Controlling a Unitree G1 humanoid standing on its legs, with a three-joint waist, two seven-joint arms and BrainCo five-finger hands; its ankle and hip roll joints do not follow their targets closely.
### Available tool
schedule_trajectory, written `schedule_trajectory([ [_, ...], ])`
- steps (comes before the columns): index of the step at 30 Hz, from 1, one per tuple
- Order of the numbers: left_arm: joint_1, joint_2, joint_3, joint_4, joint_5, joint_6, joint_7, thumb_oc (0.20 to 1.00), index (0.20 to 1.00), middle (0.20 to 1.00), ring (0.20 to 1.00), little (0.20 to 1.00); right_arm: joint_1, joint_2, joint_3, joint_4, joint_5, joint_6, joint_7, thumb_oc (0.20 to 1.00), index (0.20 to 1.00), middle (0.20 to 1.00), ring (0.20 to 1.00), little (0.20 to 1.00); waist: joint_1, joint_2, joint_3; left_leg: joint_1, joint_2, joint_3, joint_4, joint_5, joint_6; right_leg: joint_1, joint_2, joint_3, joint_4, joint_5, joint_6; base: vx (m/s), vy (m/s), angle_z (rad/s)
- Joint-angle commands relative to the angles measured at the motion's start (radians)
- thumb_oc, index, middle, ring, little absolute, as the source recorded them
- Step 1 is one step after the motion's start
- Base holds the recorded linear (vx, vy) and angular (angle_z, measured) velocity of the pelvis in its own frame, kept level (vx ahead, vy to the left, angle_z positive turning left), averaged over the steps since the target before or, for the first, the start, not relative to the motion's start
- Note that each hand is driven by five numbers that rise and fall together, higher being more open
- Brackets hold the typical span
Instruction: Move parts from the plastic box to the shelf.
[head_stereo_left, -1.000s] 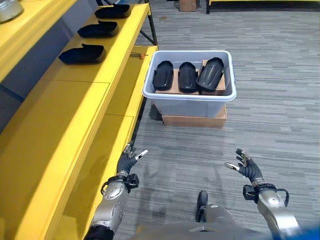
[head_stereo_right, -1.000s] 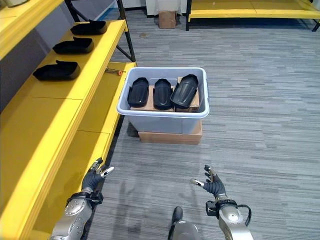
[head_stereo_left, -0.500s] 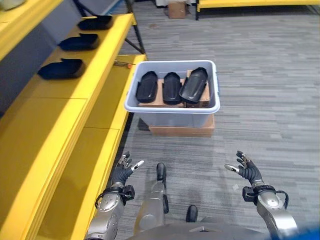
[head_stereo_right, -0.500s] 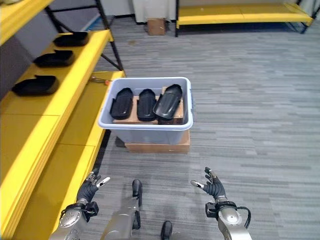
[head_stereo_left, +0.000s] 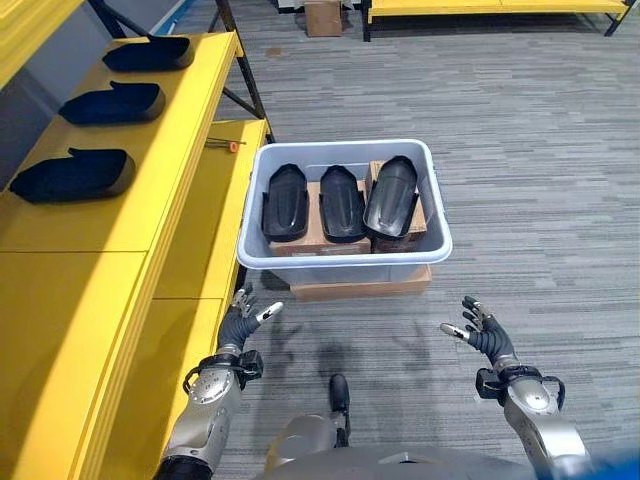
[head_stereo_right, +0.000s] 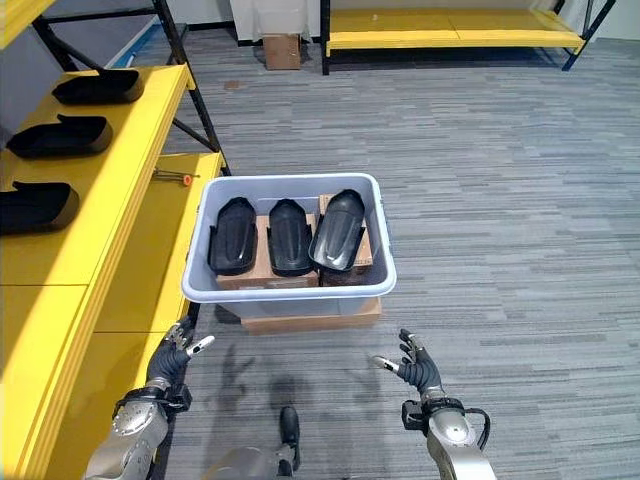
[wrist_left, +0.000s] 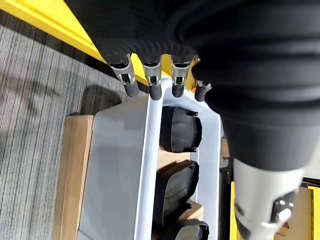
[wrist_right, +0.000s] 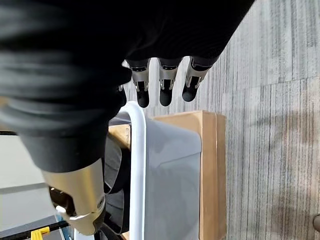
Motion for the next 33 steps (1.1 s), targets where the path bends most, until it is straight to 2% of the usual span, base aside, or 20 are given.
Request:
schedule_trajectory([
  [1, 0.023, 0.033, 0.028, -0.047, -0.011, -0.038, -0.003, 1.000, 1.000, 1.000, 1.000, 1.000, 0.023, -0.009, -0.014, -0.042, -0.027, -0.027, 0.008, 1.000, 1.000, 1.000, 1.000, 1.000, 0.016, -0.010, -0.052, -0.044, 0.108, 0.016, 0.078, -0.018, -0.137, -0.058, -0.126, -0.056, 0.014, 0.137, 0.078, 0.10, 0.084, 0.06],
  [6, 0.020, 0.050, 0.014, -0.051, -0.002, -0.034, -0.014, 1.000, 1.000, 1.000, 1.000, 1.000, 0.029, -0.002, -0.016, -0.045, -0.030, -0.025, 0.012, 1.000, 1.000, 1.000, 1.000, 1.000, 0.015, -0.009, -0.060, -0.036, 0.071, -0.007, 0.074, -0.043, -0.110, -0.082, -0.150, -0.052, 0.087, 0.191, 0.090, 0.11, 0.123, 0.15],
  [7, 0.009, 0.055, 0.006, -0.048, 0.006, -0.029, -0.018, 1.000, 1.000, 1.000, 1.000, 1.000, 0.025, 0.002, -0.014, -0.043, -0.033, -0.028, 0.012, 1.000, 1.000, 1.000, 1.000, 1.000, 0.010, -0.003, -0.056, -0.017, 0.051, -0.019, 0.059, -0.053, -0.091, -0.133, -0.171, -0.035, 0.207, 0.245, 0.098, 0.10, 0.282, 0.28],
  [8, -0.004, 0.064, 0.001, -0.052, 0.011, -0.026, -0.020, 1.000, 1.000, 1.000, 1.000, 1.000, 0.020, 0.004, -0.008, -0.047, -0.031, -0.030, 0.014, 1.000, 1.000, 1.000, 1.000, 1.000, -0.006, 0.013, -0.032, 0.014, 0.042, -0.036, 0.032, -0.055, -0.073, -0.228, -0.176, 0.005, 0.366, 0.329, 0.087, 0.10, 0.358, 0.25],
  [9, -0.015, 0.076, -0.008, -0.061, 0.023, -0.026, -0.022, 1.000, 1.000, 1.000, 1.000, 1.000, 0.015, 0.005, 0.001, -0.053, -0.030, -0.031, 0.015, 1.000, 1.000, 1.000, 1.000, 1.000, -0.029, 0.040, 0.006, 0.049, 0.055, -0.048, 0.011, -0.055, -0.062, -0.307, -0.155, 0.022, 0.495, 0.332, 0.067, 0.05, 0.230, 0.36],
  [10, -0.016, 0.076, -0.007, -0.061, 0.023, -0.026, -0.022, 1.000, 1.000, 1.000, 1.000, 1.000, 0.014, 0.004, 0.001, -0.053, -0.030, -0.031, 0.015, 1.000, 1.000, 1.000, 1.000, 1.000, -0.028, 0.039, 0.006, 0.049, 0.054, -0.047, 0.008, -0.054, -0.062, -0.312, -0.156, 0.025, 0.501, 0.329, 0.067, 0.06, 0.167, 0.42],
  [11, -0.017, 0.080, -0.008, -0.064, 0.030, -0.025, -0.025, 1.000, 1.000, 1.000, 1.000, 1.000, 0.012, 0.005, 0.006, -0.058, -0.030, -0.033, 0.014, 1.000, 1.000, 1.000, 1.000, 1.000, -0.034, 0.054, 0.018, 0.069, 0.063, -0.042, -0.004, -0.058, -0.061, -0.359, -0.156, 0.013, 0.515, 0.307, 0.057, 0.08, 0.069, 0.54],
  [12, -0.020, 0.081, -0.010, -0.065, 0.034, -0.027, -0.029, 1.000, 1.000, 1.000, 1.000, 1.000, 0.011, 0.005, 0.009, -0.062, -0.027, -0.034, 0.013, 1.000, 1.000, 1.000, 1.000, 1.000, -0.042, 0.058, 0.030, 0.094, 0.064, -0.035, -0.015, -0.064, -0.065, -0.402, -0.146, 0.003, 0.501, 0.256, 0.047, 0.14, 0.064, 0.23],
  [14, -0.022, 0.080, -0.011, -0.062, 0.029, -0.031, -0.034, 1.000, 1.000, 1.000, 1.000, 1.000, 0.007, 0.002, 0.011, -0.070, -0.015, -0.038, 0.017, 1.000, 1.000, 1.000, 1.000, 1.000, -0.059, 0.060, 0.046, 0.125, 0.065, -0.034, -0.021, -0.076, -0.076, -0.442, -0.113, -0.017, 0.384, 0.218, 0.036, 0.18, -0.035, -0.07],
  [17, -0.014, 0.074, 0.006, -0.049, 0.027, -0.034, -0.037, 1.000, 1.000, 1.000, 1.000, 1.000, 0.005, -0.004, 0.010, -0.084, -0.016, -0.039, 0.022, 1.000, 1.000, 1.000, 1.000, 1.000, -0.069, 0.048, 0.058, 0.168, 0.072, -0.025, -0.021, -0.106, -0.100, -0.457, -0.113, -0.062, 0.122, 0.269, 0.063, 0.22, -0.107, 0.07],
  [19, 0.005, 0.070, 0.024, -0.047, 0.030, -0.036, -0.043, 1.000, 1.000, 1.000, 1.000, 1.000, 0.013, -0.010, 0.002, -0.092, -0.021, -0.039, 0.025, 1.000, 1.000, 1.000, 1.000, 1.000, -0.066, 0.043, 0.052, 0.193, 0.082, -0.018, -0.021, -0.133, -0.117, -0.443, -0.121, -0.102, 0.035, 0.295, 0.094, 0.24, -0.155, -0.09],
  [20, 0.018, 0.055, 0.025, -0.034, 0.038, -0.036, -0.051, 1.000, 1.000, 1.000, 1.000, 1.000, 0.027, -0.013, -0.003, -0.092, -0.020, -0.038, 0.032, 1.000, 1.000, 1.000, 1.000, 1.000, -0.072, 0.027, 0.044, 0.207, 0.080, -0.016, -0.021, -0.133, -0.125, -0.407, -0.112, -0.102, -0.013, 0.322, 0.085, 0.23, -0.242, -0.11],
  [21, 0.023, 0.039, 0.021, -0.026, 0.041, -0.038, -0.053, 1.000, 1.000, 1.000, 1.000, 1.000, 0.031, -0.016, -0.005, -0.089, -0.015, -0.039, 0.032, 1.000, 1.000, 1.000, 1.000, 1.000, -0.077, 0.021, 0.023, 0.208, 0.082, -0.026, -0.020, -0.135, -0.129, -0.391, -0.100, -0.070, -0.036, 0.336, 0.076, 0.23, -0.259, 0.53],
  [24, 0.040, 0.017, 0.021, -0.022, 0.032, -0.037, -0.055, 1.000, 1.000, 1.000, 1.000, 1.000, 0.041, -0.032, -0.014, -0.092, -0.005, -0.039, 0.034, 1.000, 1.000, 1.000, 1.000, 1.000, -0.070, 0.032, 0.002, 0.224, 0.105, -0.029, -0.015, -0.136, -0.139, -0.360, -0.087, -0.102, -0.017, 0.313, 0.061, 0.19, -0.188, 0.64],
  [33, 0.030, 0.008, 0.004, -0.018, 0.012, -0.033, -0.050, 1.000, 1.000, 1.000, 1.000, 1.000, 0.045, -0.056, -0.028, -0.102, 0.014, -0.042, 0.025, 1.000, 1.000, 1.000, 1.000, 1.000, -0.083, 0.048, -0.015, 0.221, 0.145, -0.031, 0.000, -0.122, -0.168, -0.338, -0.062, -0.120, -0.012, 0.262, 0.032, 0.08, -0.091, 0.03],
])
